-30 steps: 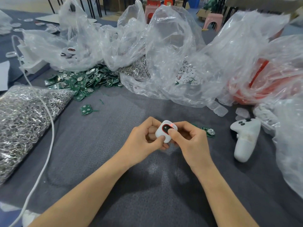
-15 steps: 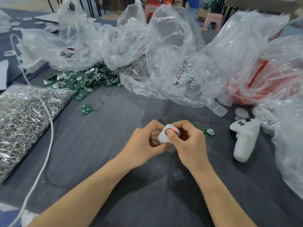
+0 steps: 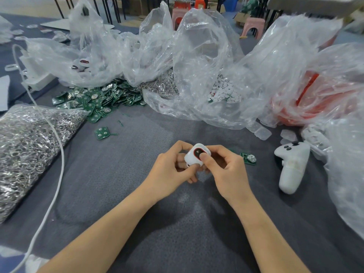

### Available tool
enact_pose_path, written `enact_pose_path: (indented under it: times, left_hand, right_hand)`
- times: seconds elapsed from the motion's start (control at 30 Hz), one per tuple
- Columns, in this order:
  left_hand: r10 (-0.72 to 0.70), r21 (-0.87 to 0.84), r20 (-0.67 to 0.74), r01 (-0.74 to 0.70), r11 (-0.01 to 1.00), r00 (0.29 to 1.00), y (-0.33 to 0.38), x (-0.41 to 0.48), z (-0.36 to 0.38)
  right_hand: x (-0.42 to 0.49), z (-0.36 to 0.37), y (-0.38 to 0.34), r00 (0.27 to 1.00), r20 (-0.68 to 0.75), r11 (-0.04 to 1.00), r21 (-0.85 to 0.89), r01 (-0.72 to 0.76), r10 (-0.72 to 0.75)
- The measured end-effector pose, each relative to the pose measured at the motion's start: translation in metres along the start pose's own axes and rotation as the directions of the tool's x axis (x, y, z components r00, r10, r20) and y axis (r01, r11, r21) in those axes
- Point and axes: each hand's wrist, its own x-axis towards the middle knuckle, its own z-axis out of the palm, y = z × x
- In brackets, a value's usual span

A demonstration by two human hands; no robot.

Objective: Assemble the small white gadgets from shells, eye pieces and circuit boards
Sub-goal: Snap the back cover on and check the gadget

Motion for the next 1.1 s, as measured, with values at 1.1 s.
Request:
enact_pose_path:
  times: [1.1]
  left_hand:
    - [-0.007,0.039,0.072,0.004,0.999,0.997,-0.0020,0.0026,-0.0012]
  right_hand:
    - [-0.0023,-0.0032,0.0017,0.999,-0.023,0.999,-0.040,-0.026,0.025]
